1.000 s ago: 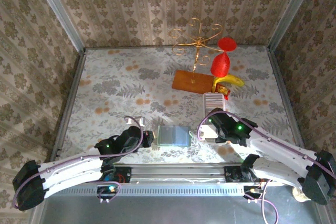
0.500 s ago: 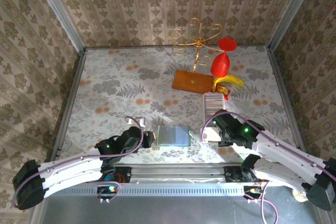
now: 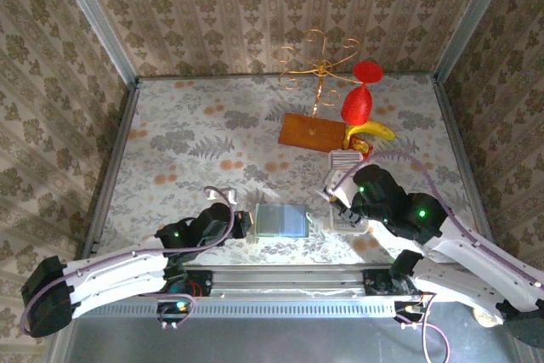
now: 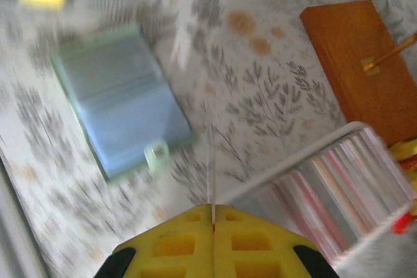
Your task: Put the credit cards into the card holder
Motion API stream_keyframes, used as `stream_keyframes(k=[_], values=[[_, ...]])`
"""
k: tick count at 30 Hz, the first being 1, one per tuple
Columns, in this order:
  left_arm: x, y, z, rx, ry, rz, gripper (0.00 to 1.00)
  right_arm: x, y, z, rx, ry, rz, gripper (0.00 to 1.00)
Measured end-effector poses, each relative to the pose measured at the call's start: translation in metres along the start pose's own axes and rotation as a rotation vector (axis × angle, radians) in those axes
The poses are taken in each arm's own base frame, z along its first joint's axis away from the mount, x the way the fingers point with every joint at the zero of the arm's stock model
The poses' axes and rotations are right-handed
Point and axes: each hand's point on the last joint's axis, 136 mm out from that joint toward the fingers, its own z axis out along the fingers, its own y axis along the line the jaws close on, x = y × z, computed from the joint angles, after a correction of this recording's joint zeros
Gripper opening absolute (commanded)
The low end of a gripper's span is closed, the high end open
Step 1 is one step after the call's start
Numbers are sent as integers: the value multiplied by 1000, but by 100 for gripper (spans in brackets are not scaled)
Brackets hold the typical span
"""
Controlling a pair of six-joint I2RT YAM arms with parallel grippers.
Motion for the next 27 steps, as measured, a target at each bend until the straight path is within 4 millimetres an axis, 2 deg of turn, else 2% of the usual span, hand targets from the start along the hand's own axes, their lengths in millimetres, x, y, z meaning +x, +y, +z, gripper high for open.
stream_keyframes(k=[4, 7, 9, 11, 14, 16, 27], values=[[-1, -3, 4, -21, 15, 5, 5, -20, 2, 16, -30, -21, 433, 0], [-2, -7, 9, -36, 31, 12, 9, -24, 13, 42, -87, 19, 709, 0], [0, -8, 13, -49, 51, 18, 11, -22, 23, 61, -136, 40, 854, 0], [3, -6, 18, -64, 76, 16, 14, -8, 35, 83, -173, 87, 985, 0], [6, -1, 24, -84, 104, 8, 21, 16, 48, 104, -175, 177, 1100, 0], [8, 2, 27, -93, 118, -1, 24, 23, 52, 113, -172, 200, 1149, 0], [11, 0, 34, -81, 140, -11, 25, 21, 65, 137, -192, 210, 1229, 0]])
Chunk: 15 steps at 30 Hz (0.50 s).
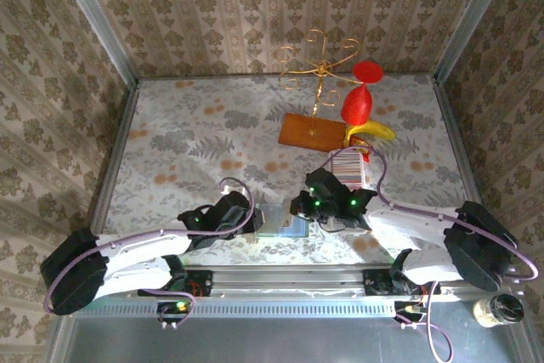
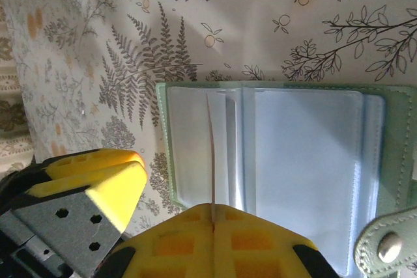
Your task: Put the credit cards into the card holder
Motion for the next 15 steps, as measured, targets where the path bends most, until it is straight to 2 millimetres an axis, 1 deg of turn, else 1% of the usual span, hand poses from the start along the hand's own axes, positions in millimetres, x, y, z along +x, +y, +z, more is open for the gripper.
stream_keyframes(k=[5, 9, 15], values=[[0, -1, 1, 6, 1, -1, 25, 3, -7, 8, 27, 15, 7, 0], [2, -1, 2, 9, 7, -1, 24, 4, -10, 10, 37, 19, 9, 0], [4, 1, 4, 3, 13, -4, 22, 4, -8, 16, 29, 19, 4, 0]])
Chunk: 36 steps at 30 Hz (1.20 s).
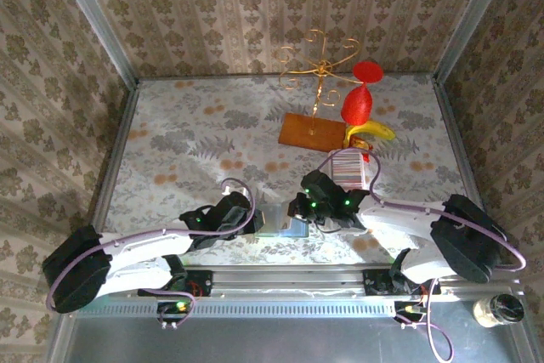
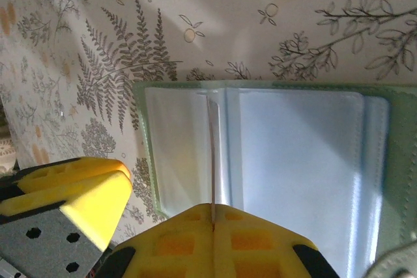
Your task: Put the credit cards into the card holder
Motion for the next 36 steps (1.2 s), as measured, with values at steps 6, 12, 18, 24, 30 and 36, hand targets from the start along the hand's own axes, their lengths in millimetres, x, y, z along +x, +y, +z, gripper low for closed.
stream_keyframes(k=[6, 12, 18, 24, 30, 36], values=[[2, 2, 2, -6, 8, -6, 20, 2, -6, 8, 21, 12, 3, 0], [3, 3, 4, -7, 13, -6, 19, 2, -6, 8, 21, 12, 1, 0], [5, 5, 5, -16, 19, -6, 17, 2, -5, 8, 18, 11, -7, 0], [8, 9, 7, -28, 28, -12, 13, 3, 0, 9, -2, 9, -18, 0], [10, 11, 9, -38, 35, -14, 11, 5, 6, 9, -24, 16, -26, 0], [12, 13, 11, -48, 42, -13, 10, 7, 4, 10, -26, 19, -27, 0]])
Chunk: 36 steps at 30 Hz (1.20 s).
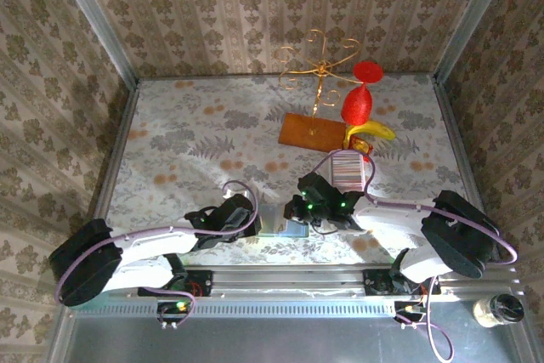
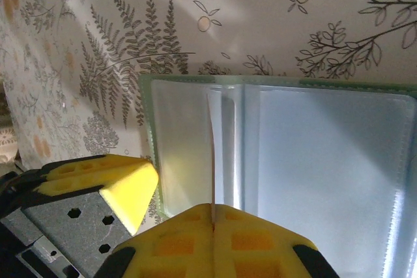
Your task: Put the credit cards into the card holder
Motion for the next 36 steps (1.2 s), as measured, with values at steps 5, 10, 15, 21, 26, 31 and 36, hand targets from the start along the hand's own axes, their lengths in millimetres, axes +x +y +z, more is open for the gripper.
stream_keyframes(k=[5, 10, 15, 21, 26, 31, 36], values=[[2, 0, 1, -2, 5, 5, 11, 0, -6, -4, 22, -10, -8, 0], [2, 0, 1, -4, 5, 5, 11, -1, -3, -13, 3, -33, -13, 0], [4, 5, 4, -26, 12, 6, 10, -1, -8, -15, 5, -46, -13, 0], [4, 5, 4, -28, 11, 6, 10, -1, -9, -14, 2, -50, -13, 0], [5, 5, 4, -28, 10, 2, 10, -3, -7, -10, -9, -55, -11, 0], [4, 5, 4, -31, 7, 1, 10, -4, -6, -6, -17, -59, -12, 0], [5, 5, 4, -32, 4, 5, 10, -3, -9, 0, -10, -50, -3, 0]])
